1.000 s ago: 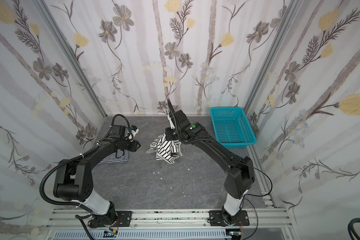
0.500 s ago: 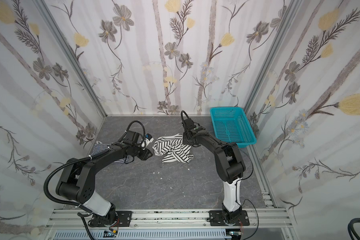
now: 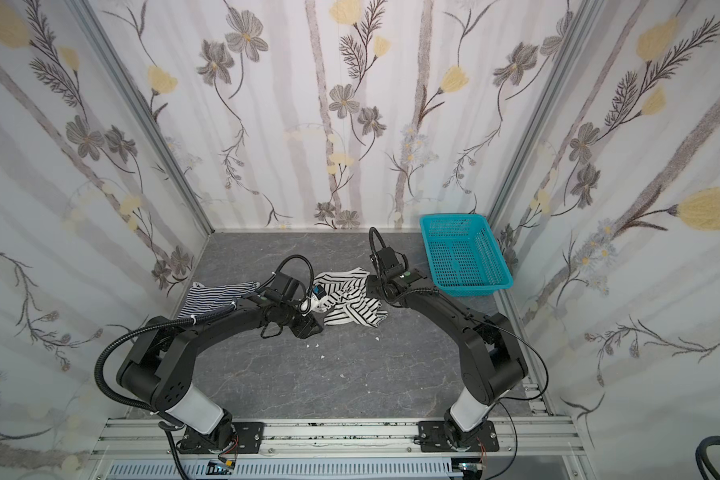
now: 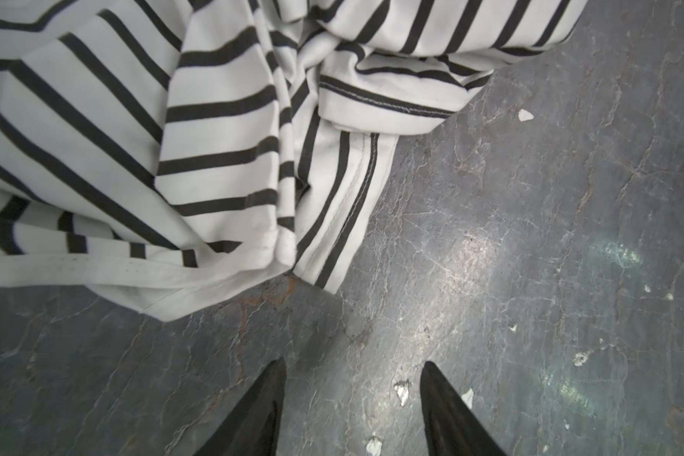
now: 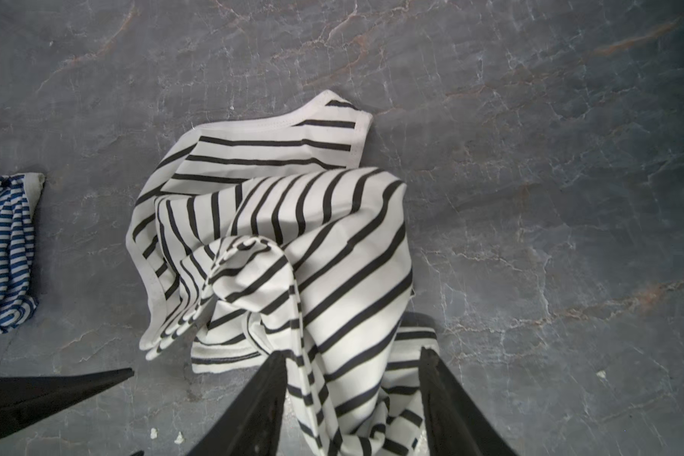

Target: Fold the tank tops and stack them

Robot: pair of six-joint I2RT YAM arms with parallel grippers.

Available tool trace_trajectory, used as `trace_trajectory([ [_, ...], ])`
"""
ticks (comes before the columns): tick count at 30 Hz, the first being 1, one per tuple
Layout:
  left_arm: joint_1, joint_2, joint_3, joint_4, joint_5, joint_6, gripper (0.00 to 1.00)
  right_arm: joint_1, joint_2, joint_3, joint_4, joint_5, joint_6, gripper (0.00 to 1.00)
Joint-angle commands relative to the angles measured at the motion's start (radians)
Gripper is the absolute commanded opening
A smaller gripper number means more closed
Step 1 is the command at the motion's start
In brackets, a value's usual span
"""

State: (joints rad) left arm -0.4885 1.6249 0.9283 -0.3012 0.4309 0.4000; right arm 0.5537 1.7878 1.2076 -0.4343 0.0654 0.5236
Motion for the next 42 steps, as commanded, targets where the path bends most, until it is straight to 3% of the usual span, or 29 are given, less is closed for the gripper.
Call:
trace_trajectory([
  [1, -0.013, 0.017, 0.033, 0.008, 0.042, 0.001, 0.57, 0.010, -0.023, -0.055, 0.061, -0.021, 0.025, 0.55],
  [7, -0.033, 0.082, 0.104, 0.008, 0.039, -0.027, 0.58, 0.055, -0.003, -0.130, 0.113, -0.052, 0.032, 0.65],
  [12, -0.033, 0.102, 0.144, 0.010, 0.030, -0.065, 0.58, 0.093, 0.047, -0.123, 0.103, -0.006, 0.027, 0.61],
  [13, -0.033, 0.099, 0.147, 0.010, 0.021, -0.068, 0.58, 0.095, 0.058, -0.114, 0.090, 0.008, 0.023, 0.54],
  [16, -0.029, 0.072, 0.148, 0.011, -0.010, -0.079, 0.57, 0.109, 0.054, -0.074, 0.057, 0.036, 0.010, 0.05],
  [17, -0.025, 0.060, 0.148, 0.012, -0.023, -0.083, 0.57, 0.114, 0.044, -0.052, 0.047, 0.036, 0.005, 0.00],
  [25, 0.096, -0.064, 0.131, 0.011, -0.086, -0.104, 0.57, 0.170, -0.049, 0.219, -0.052, 0.014, -0.010, 0.00],
  [32, 0.230, -0.152, 0.117, 0.010, -0.070, -0.098, 0.58, 0.183, -0.015, 0.436, -0.040, -0.173, 0.006, 0.00],
  [42, 0.275, -0.248, 0.048, 0.004, -0.087, -0.078, 0.60, 0.213, 0.085, 0.452, 0.042, -0.279, 0.069, 0.00],
])
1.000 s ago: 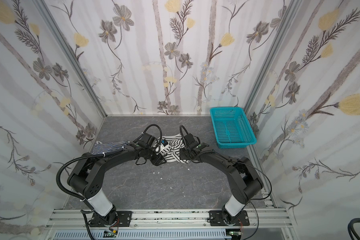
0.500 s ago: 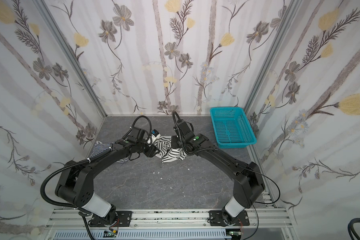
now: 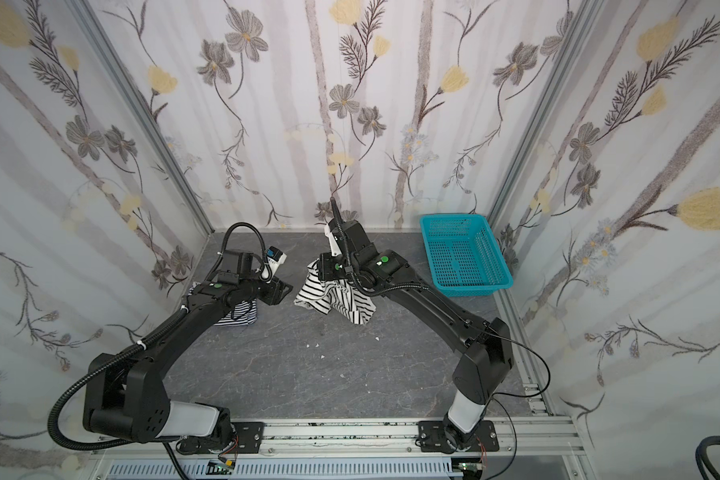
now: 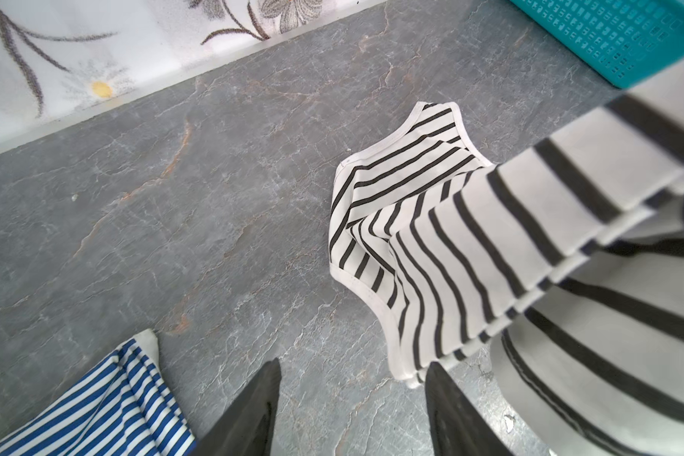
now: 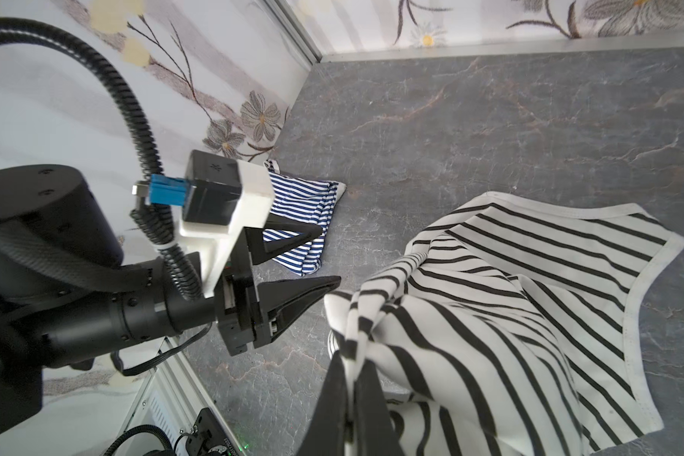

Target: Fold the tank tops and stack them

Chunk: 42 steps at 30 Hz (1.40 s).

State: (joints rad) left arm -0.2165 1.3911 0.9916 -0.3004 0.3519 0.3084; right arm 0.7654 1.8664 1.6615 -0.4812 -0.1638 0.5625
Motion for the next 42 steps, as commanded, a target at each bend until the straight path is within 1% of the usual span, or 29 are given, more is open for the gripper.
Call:
trace_trajectory([
  [1, 0.005, -0.019, -0.024, 0.003, -0.012, 0.014, 0.60, 0.002, 0.009, 0.004, 0.102, -0.059, 0.037, 0.00],
  [3, 0.011, -0.027, -0.035, 0.003, -0.018, 0.011, 0.60, 0.002, 0.014, 0.029, 0.102, -0.059, 0.042, 0.02],
  [4, 0.013, -0.030, -0.038, 0.003, -0.018, 0.008, 0.60, 0.000, 0.016, 0.037, 0.103, -0.056, 0.045, 0.06],
  [5, 0.017, -0.036, -0.042, 0.003, -0.016, 0.007, 0.60, -0.001, 0.018, 0.038, 0.104, -0.050, 0.044, 0.12],
  [7, 0.017, -0.044, -0.053, 0.001, -0.002, 0.012, 0.61, -0.004, 0.036, 0.040, 0.086, -0.002, 0.038, 0.17],
  [8, 0.016, -0.045, -0.057, 0.001, 0.002, 0.012, 0.61, -0.011, 0.057, 0.041, 0.072, 0.019, 0.038, 0.17],
  [10, 0.016, -0.041, -0.062, 0.001, 0.000, 0.011, 0.61, -0.029, 0.121, 0.051, 0.056, 0.006, 0.038, 0.15],
  [12, 0.017, -0.033, -0.065, 0.003, -0.007, 0.013, 0.61, -0.039, 0.193, 0.078, 0.042, -0.044, 0.035, 0.12],
  [14, 0.017, -0.018, -0.064, 0.003, -0.018, 0.015, 0.61, -0.029, 0.253, 0.088, 0.073, -0.097, 0.038, 0.09],
  [16, 0.020, -0.009, -0.065, 0.003, -0.027, 0.017, 0.61, -0.009, 0.301, 0.110, 0.083, -0.123, 0.042, 0.10],
  [18, 0.023, -0.001, -0.064, 0.004, -0.039, 0.021, 0.61, 0.010, 0.347, 0.133, 0.076, -0.127, 0.038, 0.16],
  [20, 0.029, 0.005, -0.062, 0.007, -0.051, 0.023, 0.60, 0.015, 0.362, 0.132, 0.075, -0.113, 0.032, 0.30],
  [21, 0.034, 0.009, -0.063, 0.006, -0.050, 0.022, 0.60, 0.017, 0.362, 0.133, 0.067, -0.085, 0.024, 0.38],
  [22, 0.037, 0.011, -0.063, 0.006, -0.048, 0.021, 0.60, 0.018, 0.357, 0.135, 0.053, -0.055, 0.015, 0.43],
  [26, 0.043, 0.017, -0.071, 0.007, -0.041, 0.021, 0.60, 0.037, 0.309, 0.130, -0.019, 0.087, -0.045, 0.53],
  [28, 0.044, 0.019, -0.074, 0.007, -0.037, 0.020, 0.60, 0.047, 0.293, 0.129, -0.057, 0.137, -0.068, 0.54],
  [29, 0.047, 0.020, -0.075, 0.007, -0.036, 0.020, 0.60, 0.083, 0.286, 0.127, -0.077, 0.160, -0.079, 0.54],
  [34, 0.048, 0.017, -0.082, 0.009, -0.032, 0.018, 0.60, 0.172, 0.275, 0.114, -0.166, 0.324, -0.096, 0.56],
  [35, 0.049, 0.016, -0.083, 0.009, -0.031, 0.018, 0.60, 0.191, 0.275, 0.108, -0.183, 0.359, -0.098, 0.59],
  [37, 0.050, 0.012, -0.089, 0.009, -0.033, 0.019, 0.60, 0.224, 0.275, 0.092, -0.208, 0.437, -0.099, 0.60],
  [39, 0.054, 0.012, -0.095, 0.010, -0.033, 0.021, 0.60, 0.254, 0.284, 0.075, -0.236, 0.524, -0.089, 0.67],
  [41, 0.058, 0.014, -0.101, 0.013, -0.034, 0.023, 0.60, 0.268, 0.290, 0.041, -0.237, 0.574, -0.080, 0.72],
  [42, 0.061, 0.013, -0.103, 0.014, -0.033, 0.024, 0.60, 0.270, 0.294, 0.023, -0.233, 0.586, -0.077, 0.73],
])
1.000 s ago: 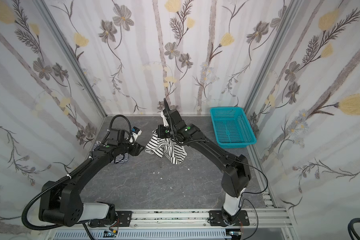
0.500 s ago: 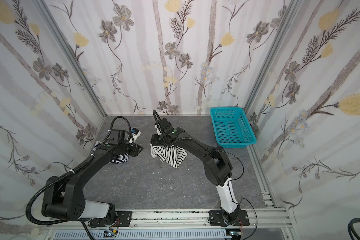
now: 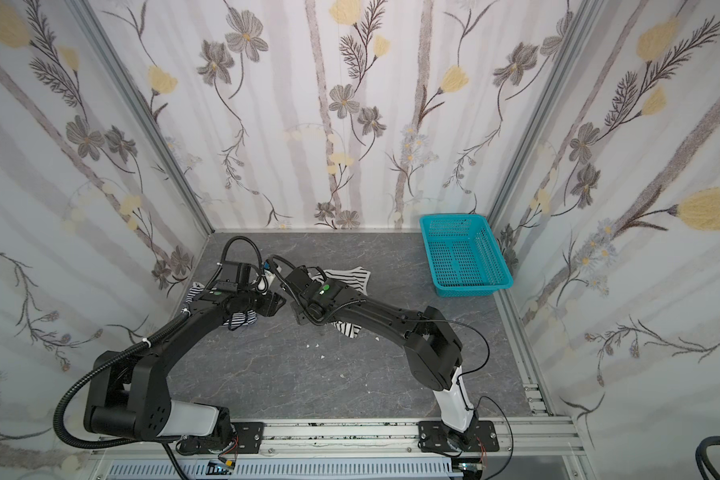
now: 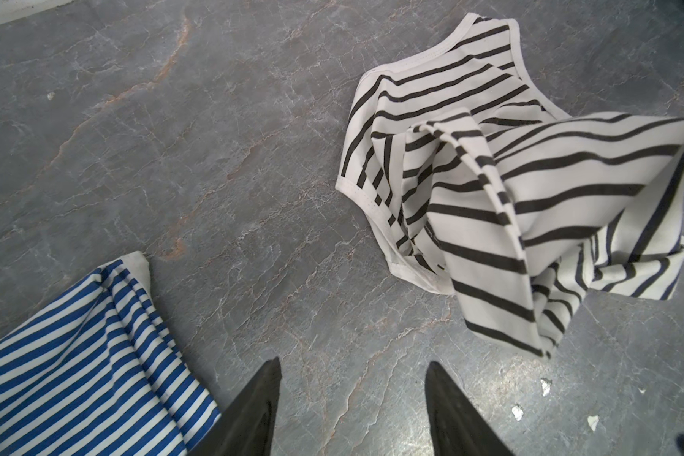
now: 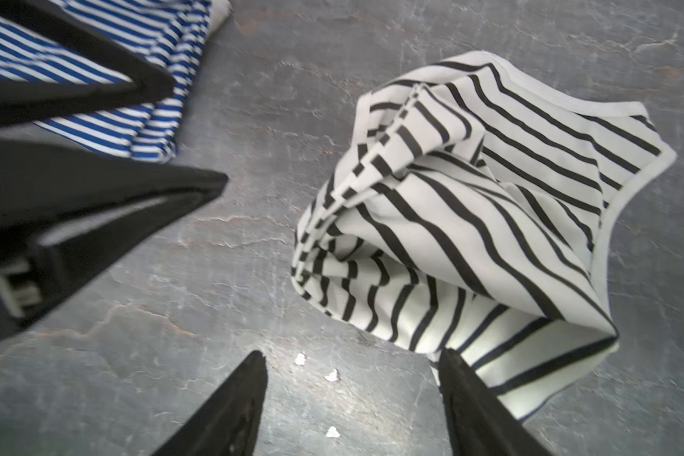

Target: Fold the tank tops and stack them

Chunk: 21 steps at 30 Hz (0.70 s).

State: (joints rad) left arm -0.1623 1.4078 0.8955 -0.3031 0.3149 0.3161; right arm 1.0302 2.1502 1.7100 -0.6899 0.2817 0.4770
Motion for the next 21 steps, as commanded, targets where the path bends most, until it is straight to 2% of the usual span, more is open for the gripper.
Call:
trace_trajectory([
  [1, 0.011, -0.001, -0.009, 0.017, 0.006, 0.017, 0.60, 0.006, 0.016, -0.038, -0.021, 0.150, 0.010, 0.73],
  [6, 0.034, 0.008, -0.016, 0.025, 0.013, 0.018, 0.60, 0.032, 0.063, -0.062, -0.002, 0.179, -0.007, 0.78],
  [14, 0.065, 0.026, -0.032, 0.031, 0.029, 0.018, 0.60, 0.075, 0.123, -0.022, -0.031, 0.292, -0.044, 0.76],
  [18, 0.067, 0.031, -0.032, 0.032, 0.038, 0.012, 0.60, 0.074, 0.171, 0.014, -0.063, 0.342, -0.059, 0.73],
  [21, 0.066, 0.039, -0.026, 0.033, 0.033, 0.012, 0.60, 0.079, 0.189, 0.036, -0.063, 0.329, -0.076, 0.63],
])
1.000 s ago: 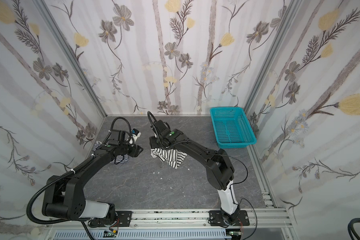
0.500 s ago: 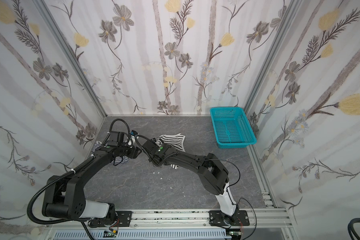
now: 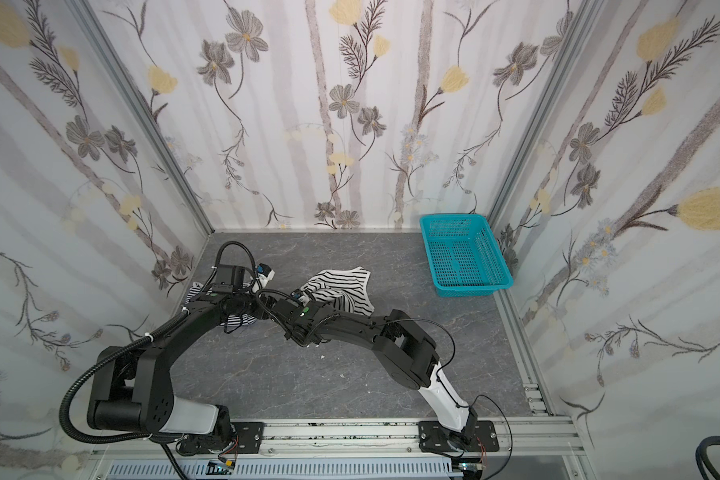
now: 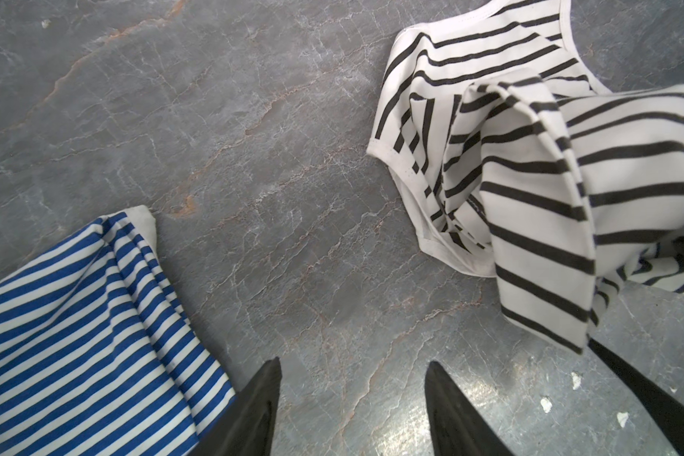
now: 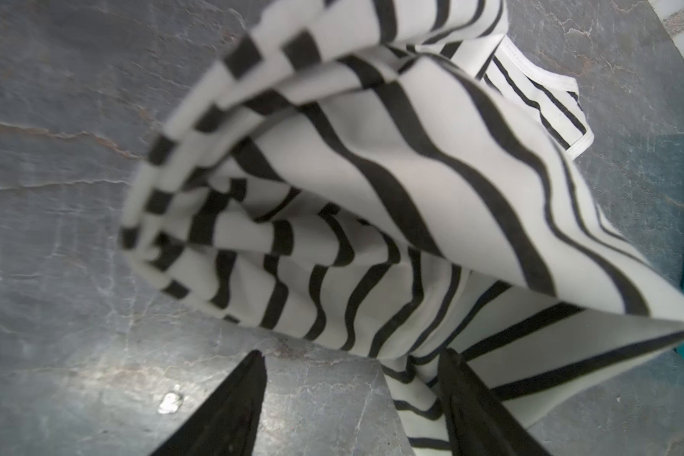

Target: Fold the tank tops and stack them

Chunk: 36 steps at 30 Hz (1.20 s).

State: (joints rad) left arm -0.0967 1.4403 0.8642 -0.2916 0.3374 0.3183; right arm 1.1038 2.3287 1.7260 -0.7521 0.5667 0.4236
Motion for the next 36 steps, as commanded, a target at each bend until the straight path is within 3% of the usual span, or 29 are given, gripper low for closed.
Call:
trace_trajectory([
  [1, 0.003, 0.007, 0.006, 0.022, 0.009, 0.009, 0.60, 0.007, 0.014, 0.023, -0.001, 0.051, -0.024, 0.62],
  [14, 0.008, 0.008, 0.006, 0.023, 0.014, 0.008, 0.60, -0.009, 0.103, 0.065, -0.013, 0.126, -0.062, 0.57],
  [23, 0.008, 0.011, 0.006, 0.025, 0.009, 0.008, 0.60, -0.021, 0.060, 0.093, -0.003, 0.119, -0.060, 0.22],
  [33, 0.011, 0.019, 0.002, 0.029, 0.014, 0.005, 0.60, -0.038, -0.114, 0.063, 0.029, -0.133, -0.057, 0.00],
  [36, 0.016, 0.021, 0.007, 0.038, -0.003, -0.007, 0.60, -0.065, -0.163, 0.063, 0.075, -0.267, -0.049, 0.00],
])
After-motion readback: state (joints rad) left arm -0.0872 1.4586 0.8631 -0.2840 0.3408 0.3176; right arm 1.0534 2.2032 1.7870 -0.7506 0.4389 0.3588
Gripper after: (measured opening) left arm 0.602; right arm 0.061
